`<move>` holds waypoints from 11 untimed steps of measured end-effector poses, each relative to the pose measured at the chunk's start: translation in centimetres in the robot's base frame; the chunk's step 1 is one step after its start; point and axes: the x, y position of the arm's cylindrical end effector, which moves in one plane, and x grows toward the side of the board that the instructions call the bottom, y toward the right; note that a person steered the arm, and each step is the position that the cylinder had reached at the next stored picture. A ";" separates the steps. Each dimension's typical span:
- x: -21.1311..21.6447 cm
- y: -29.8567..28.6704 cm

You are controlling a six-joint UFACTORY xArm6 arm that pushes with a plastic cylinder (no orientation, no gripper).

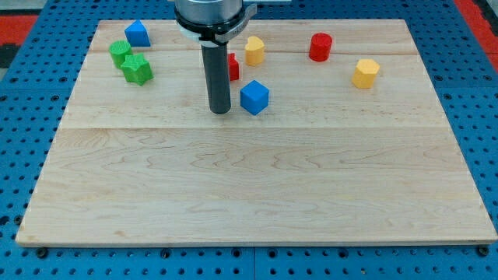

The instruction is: Push the green star towards the bottom of the blue cube

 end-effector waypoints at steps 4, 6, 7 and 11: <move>-6.0 -24.8; -10.2 -19.1; -10.2 -15.2; 4.8 2.2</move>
